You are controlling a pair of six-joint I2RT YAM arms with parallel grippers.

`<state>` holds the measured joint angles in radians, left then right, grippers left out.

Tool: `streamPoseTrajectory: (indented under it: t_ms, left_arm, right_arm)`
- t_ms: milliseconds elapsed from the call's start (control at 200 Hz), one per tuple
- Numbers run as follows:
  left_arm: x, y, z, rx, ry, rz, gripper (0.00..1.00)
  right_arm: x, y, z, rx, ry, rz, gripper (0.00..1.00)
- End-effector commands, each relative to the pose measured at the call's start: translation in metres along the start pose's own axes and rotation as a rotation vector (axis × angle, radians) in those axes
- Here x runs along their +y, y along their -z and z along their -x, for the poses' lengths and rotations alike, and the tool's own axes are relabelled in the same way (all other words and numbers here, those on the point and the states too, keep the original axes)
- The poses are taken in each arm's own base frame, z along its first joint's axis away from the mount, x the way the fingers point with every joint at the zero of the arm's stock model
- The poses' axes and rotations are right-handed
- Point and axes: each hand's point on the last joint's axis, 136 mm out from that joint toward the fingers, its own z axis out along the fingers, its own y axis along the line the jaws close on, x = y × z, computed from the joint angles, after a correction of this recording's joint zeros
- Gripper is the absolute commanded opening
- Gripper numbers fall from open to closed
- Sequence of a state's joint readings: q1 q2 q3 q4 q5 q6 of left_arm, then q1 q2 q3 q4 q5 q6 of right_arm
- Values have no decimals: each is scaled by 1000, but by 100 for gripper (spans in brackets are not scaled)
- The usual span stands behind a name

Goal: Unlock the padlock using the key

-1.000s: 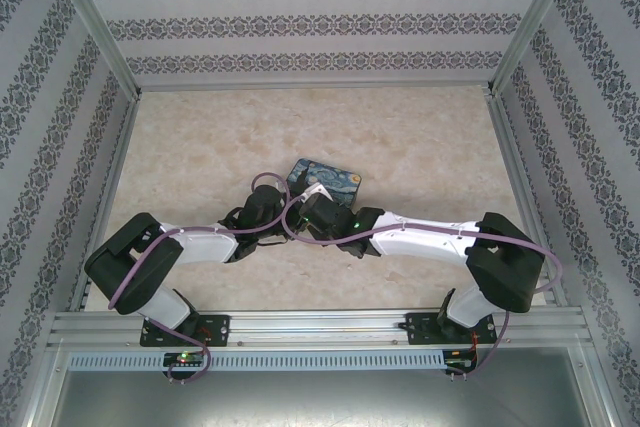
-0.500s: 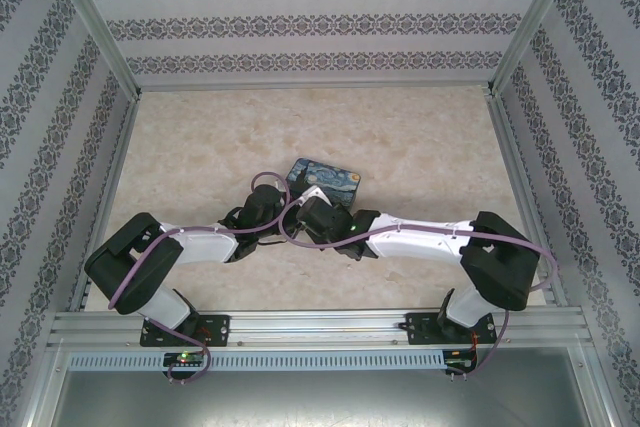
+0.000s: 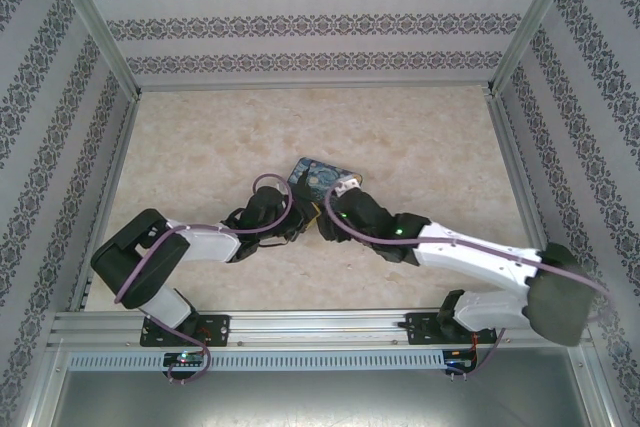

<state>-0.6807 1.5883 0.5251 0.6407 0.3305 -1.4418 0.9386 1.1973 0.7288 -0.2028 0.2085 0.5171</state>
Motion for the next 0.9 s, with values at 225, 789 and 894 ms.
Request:
streamPoseTrajectory:
  t_ms: [225, 789, 894]
  left_arm:
    - [24, -8, -9, 19, -82, 40, 37]
    - [9, 63, 16, -142, -189, 138, 92]
    - [1, 70, 25, -153, -237, 171, 95]
  right_arm:
    - [9, 2, -28, 37, -395, 165, 80]
    - [7, -48, -15, 31, -565, 186, 85]
    - [-3, -56, 1, 13, -565, 173, 84]
